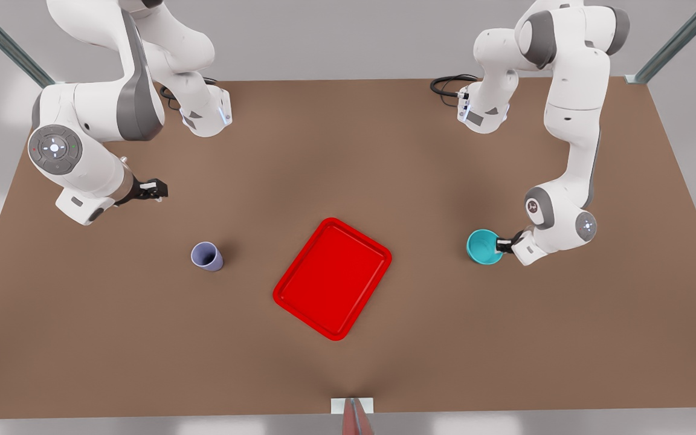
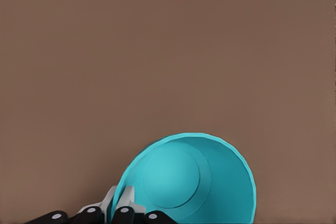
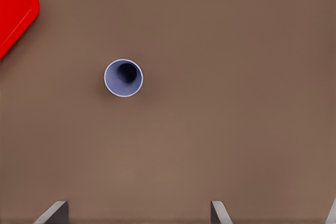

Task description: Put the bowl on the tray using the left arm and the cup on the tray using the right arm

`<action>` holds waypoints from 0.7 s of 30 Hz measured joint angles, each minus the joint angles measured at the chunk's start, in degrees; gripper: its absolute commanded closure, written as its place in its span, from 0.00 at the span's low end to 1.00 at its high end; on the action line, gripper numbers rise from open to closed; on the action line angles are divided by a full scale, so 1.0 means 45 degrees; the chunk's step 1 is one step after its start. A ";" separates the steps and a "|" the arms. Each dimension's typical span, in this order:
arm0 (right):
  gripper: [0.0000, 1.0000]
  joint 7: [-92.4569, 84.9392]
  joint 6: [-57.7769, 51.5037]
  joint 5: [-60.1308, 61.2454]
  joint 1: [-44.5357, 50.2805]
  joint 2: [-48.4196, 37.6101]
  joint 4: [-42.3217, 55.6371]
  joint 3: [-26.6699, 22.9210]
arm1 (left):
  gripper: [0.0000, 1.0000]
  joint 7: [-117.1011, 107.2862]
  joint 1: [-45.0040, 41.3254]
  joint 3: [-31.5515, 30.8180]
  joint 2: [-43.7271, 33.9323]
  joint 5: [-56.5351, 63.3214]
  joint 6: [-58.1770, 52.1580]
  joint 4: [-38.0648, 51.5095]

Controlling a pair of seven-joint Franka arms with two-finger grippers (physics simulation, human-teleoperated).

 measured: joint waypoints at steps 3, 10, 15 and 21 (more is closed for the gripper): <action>0.00 -0.0008 -0.0009 0.0001 0.0025 0.0007 0.0000 -0.0057 | 0.79 -0.0177 -0.0339 0.0017 -0.0713 0.0057 -0.0407 0.0576; 0.00 -0.0002 -0.0019 0.0001 0.0030 0.0186 0.0018 -0.0078 | 0.79 -0.3516 -0.4483 -0.0018 0.1384 0.1241 -0.2100 0.6529; 0.00 0.0021 -0.0012 0.0062 0.0095 0.0744 0.0003 -0.0080 | 0.79 -0.6306 -0.6321 -0.0024 0.2715 0.1375 -0.2796 0.7758; 0.00 0.0764 0.1383 0.0784 0.2036 0.3730 0.0030 -0.0063 | 0.74 -0.9294 -0.6503 -0.0551 0.4786 0.1410 -0.2866 1.0479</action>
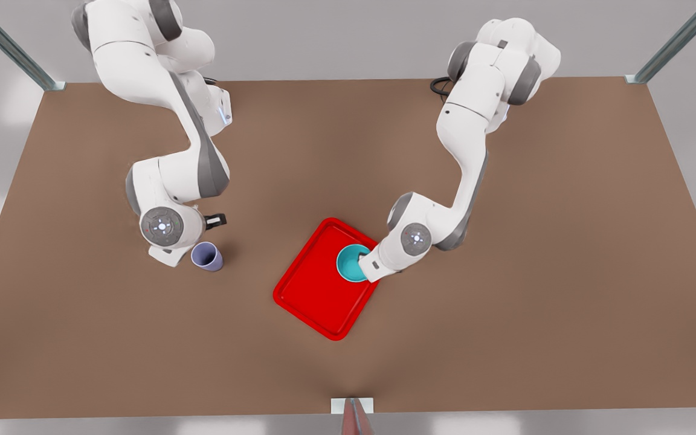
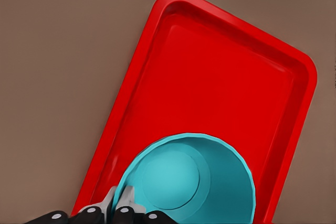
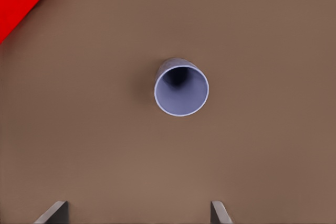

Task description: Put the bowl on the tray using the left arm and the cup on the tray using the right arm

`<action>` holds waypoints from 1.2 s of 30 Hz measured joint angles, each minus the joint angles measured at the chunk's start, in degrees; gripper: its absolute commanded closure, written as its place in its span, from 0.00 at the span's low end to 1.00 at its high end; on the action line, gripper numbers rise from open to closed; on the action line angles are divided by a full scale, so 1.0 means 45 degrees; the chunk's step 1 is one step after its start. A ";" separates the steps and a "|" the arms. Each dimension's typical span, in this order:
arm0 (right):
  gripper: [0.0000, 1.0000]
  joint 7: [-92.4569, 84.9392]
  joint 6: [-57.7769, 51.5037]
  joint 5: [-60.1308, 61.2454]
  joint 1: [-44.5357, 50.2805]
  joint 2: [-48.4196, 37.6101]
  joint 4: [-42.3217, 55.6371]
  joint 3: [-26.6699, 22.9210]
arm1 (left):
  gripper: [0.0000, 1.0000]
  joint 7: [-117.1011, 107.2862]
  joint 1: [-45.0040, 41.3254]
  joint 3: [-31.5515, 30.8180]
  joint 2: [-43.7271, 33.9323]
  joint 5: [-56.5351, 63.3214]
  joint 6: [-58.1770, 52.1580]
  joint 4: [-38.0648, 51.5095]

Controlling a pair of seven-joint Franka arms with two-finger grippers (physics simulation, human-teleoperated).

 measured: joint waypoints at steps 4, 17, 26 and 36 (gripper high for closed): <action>0.00 0.0715 0.1960 0.0466 0.0266 0.1108 -0.0592 -0.0044 | 0.00 -0.1361 -0.0013 -0.0113 0.0191 0.0264 0.0131 0.0047; 0.00 0.1492 0.7916 0.0681 0.0017 -0.1208 -0.6215 -0.1018 | 0.00 -0.0787 0.4657 0.0610 -0.6553 0.2799 -0.7861 -0.0039; 0.00 0.1671 0.9153 0.0740 0.0048 -0.0681 -0.6222 -0.1050 | 0.00 -0.0108 0.4985 0.0256 -0.6671 0.3419 -0.9033 -0.0327; 0.00 0.1808 0.9654 0.0747 0.0215 0.0348 -0.6193 -0.1204 | 0.00 0.0345 0.5023 0.0260 -0.6649 0.3092 -0.9371 -0.0327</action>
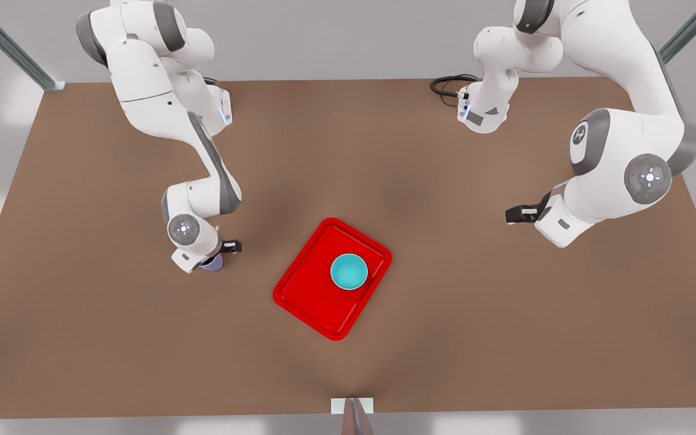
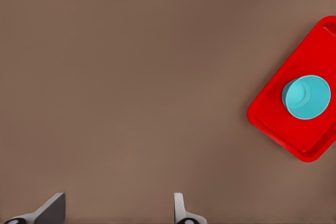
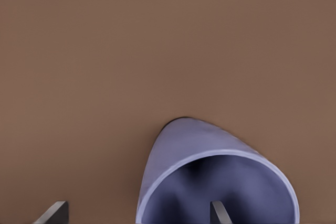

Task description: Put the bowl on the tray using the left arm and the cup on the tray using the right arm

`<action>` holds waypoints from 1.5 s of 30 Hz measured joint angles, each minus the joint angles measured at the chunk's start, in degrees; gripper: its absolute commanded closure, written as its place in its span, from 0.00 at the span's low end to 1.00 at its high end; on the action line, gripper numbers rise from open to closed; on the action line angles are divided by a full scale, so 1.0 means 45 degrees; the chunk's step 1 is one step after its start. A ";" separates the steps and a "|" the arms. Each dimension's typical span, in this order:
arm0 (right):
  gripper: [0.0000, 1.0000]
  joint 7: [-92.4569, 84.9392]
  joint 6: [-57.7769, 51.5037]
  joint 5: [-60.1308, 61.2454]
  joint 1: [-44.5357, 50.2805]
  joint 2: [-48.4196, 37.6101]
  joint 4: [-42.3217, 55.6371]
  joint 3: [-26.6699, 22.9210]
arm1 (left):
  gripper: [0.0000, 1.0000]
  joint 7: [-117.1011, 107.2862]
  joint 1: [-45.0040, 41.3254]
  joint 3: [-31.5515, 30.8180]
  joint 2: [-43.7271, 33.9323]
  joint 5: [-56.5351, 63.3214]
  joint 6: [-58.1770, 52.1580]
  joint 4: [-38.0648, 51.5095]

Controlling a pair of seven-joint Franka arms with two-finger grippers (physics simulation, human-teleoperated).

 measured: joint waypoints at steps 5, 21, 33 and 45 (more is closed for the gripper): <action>0.31 0.0004 0.0136 0.0020 0.0080 0.0153 0.0011 -0.0078 | 0.00 0.0147 -0.0028 0.0000 0.0000 -0.0005 -0.0239 0.0000; 0.79 -0.0255 -0.0899 0.0078 0.0969 0.0007 0.1692 -0.0433 | 0.00 0.0367 -0.0067 -0.0004 0.0000 -0.0037 -0.0681 0.0000; 0.79 0.0164 -0.1495 0.1087 0.4332 0.4636 0.9965 -0.0609 | 0.00 0.0430 -0.0069 -0.0004 0.0000 -0.0040 -0.0805 0.0000; 0.79 0.0604 -0.1261 0.2084 0.4892 0.5851 1.0065 -0.0628 | 0.00 0.0459 -0.0072 -0.0006 0.0000 -0.0052 -0.0892 0.0000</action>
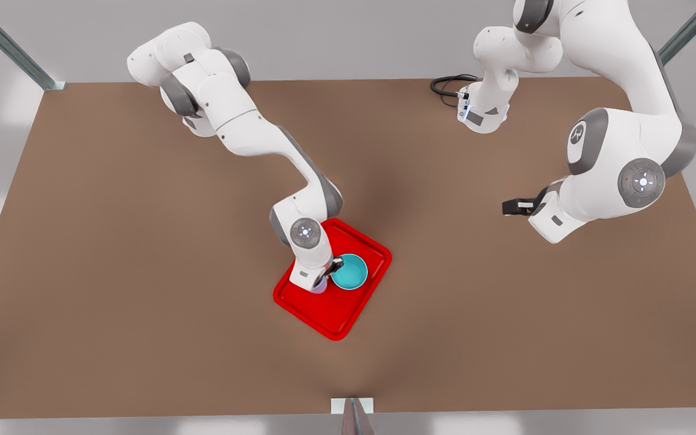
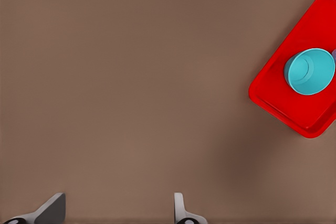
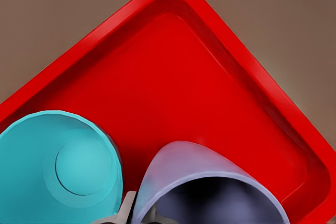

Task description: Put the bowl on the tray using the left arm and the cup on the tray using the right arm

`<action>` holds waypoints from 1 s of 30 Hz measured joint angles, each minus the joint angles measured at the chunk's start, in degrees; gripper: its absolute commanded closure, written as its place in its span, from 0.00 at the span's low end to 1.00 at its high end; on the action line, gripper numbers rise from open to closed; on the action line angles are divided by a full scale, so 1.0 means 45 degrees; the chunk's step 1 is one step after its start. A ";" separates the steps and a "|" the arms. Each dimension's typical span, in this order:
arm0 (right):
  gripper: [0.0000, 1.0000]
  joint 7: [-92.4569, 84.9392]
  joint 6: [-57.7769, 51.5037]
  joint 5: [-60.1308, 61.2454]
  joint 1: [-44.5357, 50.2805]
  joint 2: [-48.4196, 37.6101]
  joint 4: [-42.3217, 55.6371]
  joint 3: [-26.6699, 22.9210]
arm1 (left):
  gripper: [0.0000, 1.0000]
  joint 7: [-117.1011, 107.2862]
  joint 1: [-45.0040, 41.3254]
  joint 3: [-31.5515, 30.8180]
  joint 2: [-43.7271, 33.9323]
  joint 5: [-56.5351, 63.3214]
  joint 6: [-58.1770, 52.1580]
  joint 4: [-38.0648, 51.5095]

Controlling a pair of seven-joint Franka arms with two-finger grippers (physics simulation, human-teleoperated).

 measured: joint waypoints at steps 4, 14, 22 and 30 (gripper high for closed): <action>0.00 0.0307 -0.0021 -0.0285 -0.0020 -0.0002 -0.0067 0.0002 | 0.00 0.0005 0.0004 -0.0013 0.0000 -0.0003 -0.0017 0.0000; 0.00 0.0986 -0.0133 -0.0274 0.0041 -0.0295 0.0089 0.0051 | 0.00 0.0017 0.0041 0.0001 0.0011 -0.0007 -0.0032 0.0000; 0.00 0.0638 -0.4343 -0.0318 -0.3425 -0.4504 -0.0216 0.0003 | 0.00 0.0039 0.0055 -0.0005 0.0039 0.0012 -0.0027 0.0008; 0.00 -0.0471 -0.8880 -0.1807 -0.6109 -1.0167 -0.2970 -0.0002 | 0.00 0.0069 0.0043 -0.0037 0.0039 0.0094 -0.0058 0.0058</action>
